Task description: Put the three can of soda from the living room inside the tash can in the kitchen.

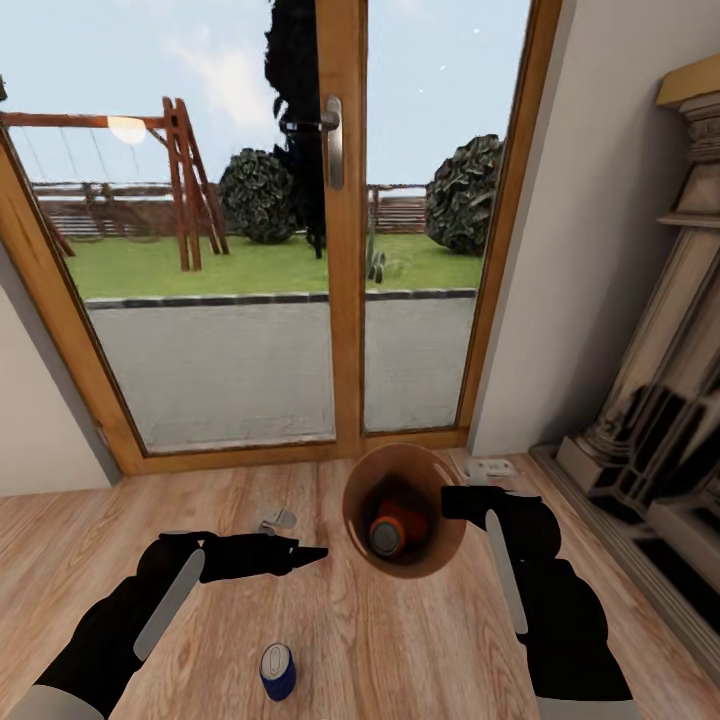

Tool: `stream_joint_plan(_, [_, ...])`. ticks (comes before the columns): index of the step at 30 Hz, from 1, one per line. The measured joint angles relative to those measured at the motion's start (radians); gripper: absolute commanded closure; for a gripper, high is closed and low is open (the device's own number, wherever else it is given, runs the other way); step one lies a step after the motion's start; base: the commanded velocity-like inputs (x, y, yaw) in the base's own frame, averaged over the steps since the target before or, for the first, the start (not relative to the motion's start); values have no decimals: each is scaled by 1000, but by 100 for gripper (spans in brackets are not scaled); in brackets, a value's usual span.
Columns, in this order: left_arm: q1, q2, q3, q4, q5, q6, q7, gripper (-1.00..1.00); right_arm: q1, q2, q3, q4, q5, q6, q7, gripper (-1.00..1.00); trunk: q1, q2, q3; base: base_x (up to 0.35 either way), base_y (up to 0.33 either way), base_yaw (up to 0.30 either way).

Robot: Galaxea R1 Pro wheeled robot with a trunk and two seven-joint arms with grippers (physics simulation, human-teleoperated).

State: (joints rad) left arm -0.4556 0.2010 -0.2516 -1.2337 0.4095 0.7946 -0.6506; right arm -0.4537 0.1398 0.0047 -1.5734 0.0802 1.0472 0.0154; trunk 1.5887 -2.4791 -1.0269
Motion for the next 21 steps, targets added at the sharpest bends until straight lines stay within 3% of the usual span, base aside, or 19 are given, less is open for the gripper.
stream_joint_plan(21, [0,1,0,-1,1,-3,-3,-100,0,0,-2,0,2,0,0,100,0,0,-33,0,0,0])
